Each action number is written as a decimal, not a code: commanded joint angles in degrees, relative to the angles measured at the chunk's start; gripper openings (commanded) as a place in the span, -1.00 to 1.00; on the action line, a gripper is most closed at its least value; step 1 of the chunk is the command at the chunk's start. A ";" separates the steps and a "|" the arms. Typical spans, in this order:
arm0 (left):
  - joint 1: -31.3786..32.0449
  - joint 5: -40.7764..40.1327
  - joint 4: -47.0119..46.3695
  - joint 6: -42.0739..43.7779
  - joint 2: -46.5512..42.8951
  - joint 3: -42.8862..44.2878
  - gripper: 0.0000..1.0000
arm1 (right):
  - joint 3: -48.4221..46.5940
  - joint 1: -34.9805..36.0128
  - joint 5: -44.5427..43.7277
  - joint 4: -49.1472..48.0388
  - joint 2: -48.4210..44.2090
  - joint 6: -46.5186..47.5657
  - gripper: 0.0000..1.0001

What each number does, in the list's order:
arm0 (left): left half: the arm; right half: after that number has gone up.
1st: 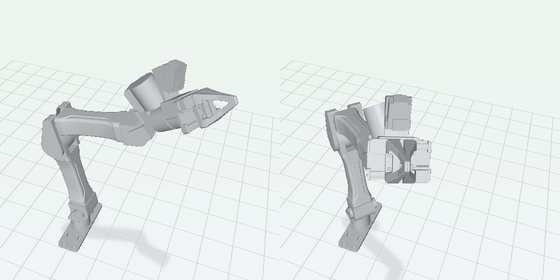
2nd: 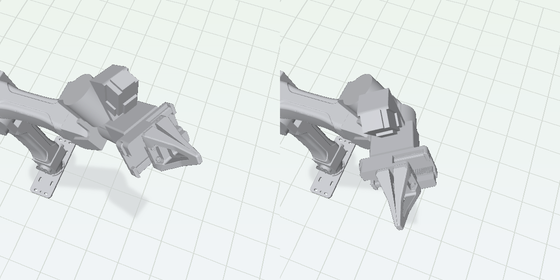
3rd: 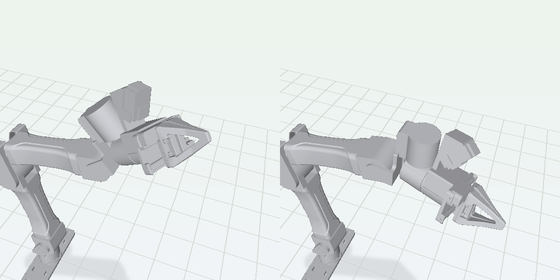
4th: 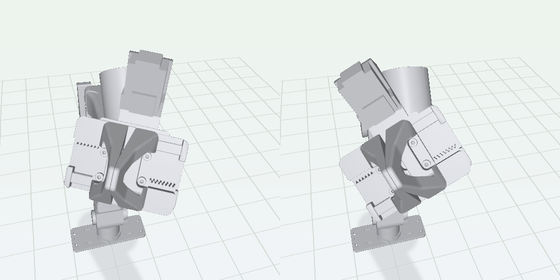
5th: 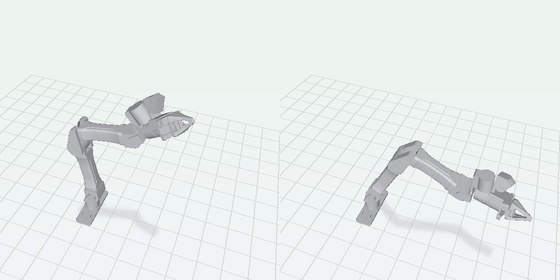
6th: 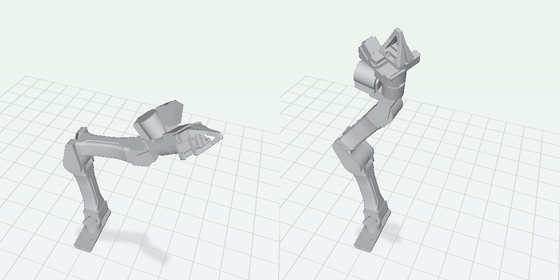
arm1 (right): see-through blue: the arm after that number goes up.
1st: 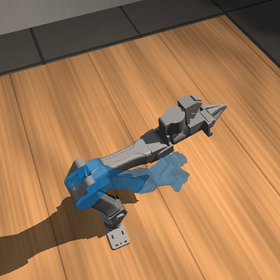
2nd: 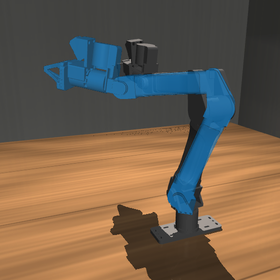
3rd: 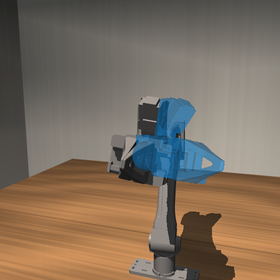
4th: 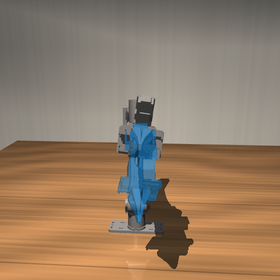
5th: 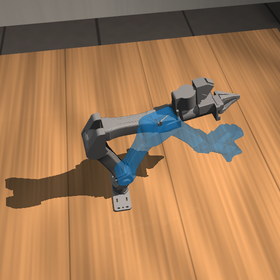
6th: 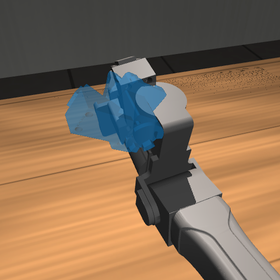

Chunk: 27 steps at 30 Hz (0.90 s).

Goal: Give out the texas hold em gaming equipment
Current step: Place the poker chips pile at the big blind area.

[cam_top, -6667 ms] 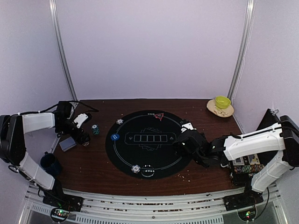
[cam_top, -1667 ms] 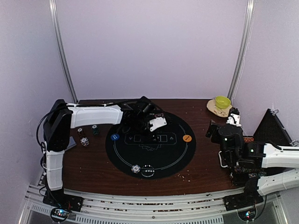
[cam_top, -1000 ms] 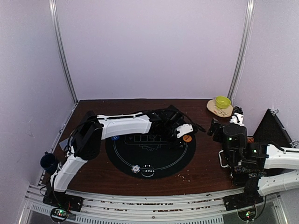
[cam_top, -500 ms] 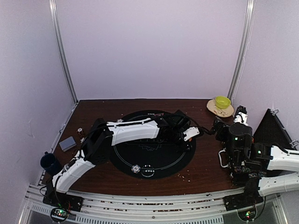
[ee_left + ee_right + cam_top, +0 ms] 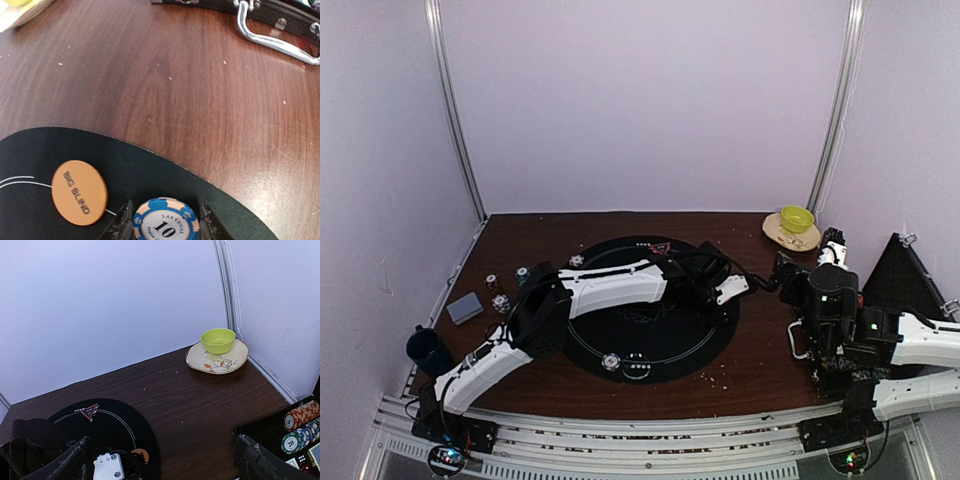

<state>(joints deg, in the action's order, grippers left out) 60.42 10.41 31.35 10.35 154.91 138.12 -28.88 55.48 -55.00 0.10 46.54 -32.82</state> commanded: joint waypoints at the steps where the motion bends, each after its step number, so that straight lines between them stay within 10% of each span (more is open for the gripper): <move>1: -0.22 -1.21 -2.79 -0.18 1.51 2.50 -0.44 | 0.58 -0.14 0.60 -0.92 -0.04 0.27 0.97; 11: -0.13 -3.10 -2.78 0.74 3.74 5.01 -0.34 | 0.74 -0.14 1.21 -1.50 -0.05 0.62 0.97; 19: -0.04 -3.24 -1.90 1.24 3.37 4.96 0.28 | 0.76 -0.14 1.48 -1.68 -0.22 0.78 0.97; 27: 0.55 -1.57 -1.13 0.84 -1.50 2.42 0.49 | 0.69 -0.20 1.83 -1.66 -0.30 0.95 0.97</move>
<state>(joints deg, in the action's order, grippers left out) 60.40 7.68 30.09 10.98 157.36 141.69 -28.86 55.48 -53.74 -1.15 46.54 -32.69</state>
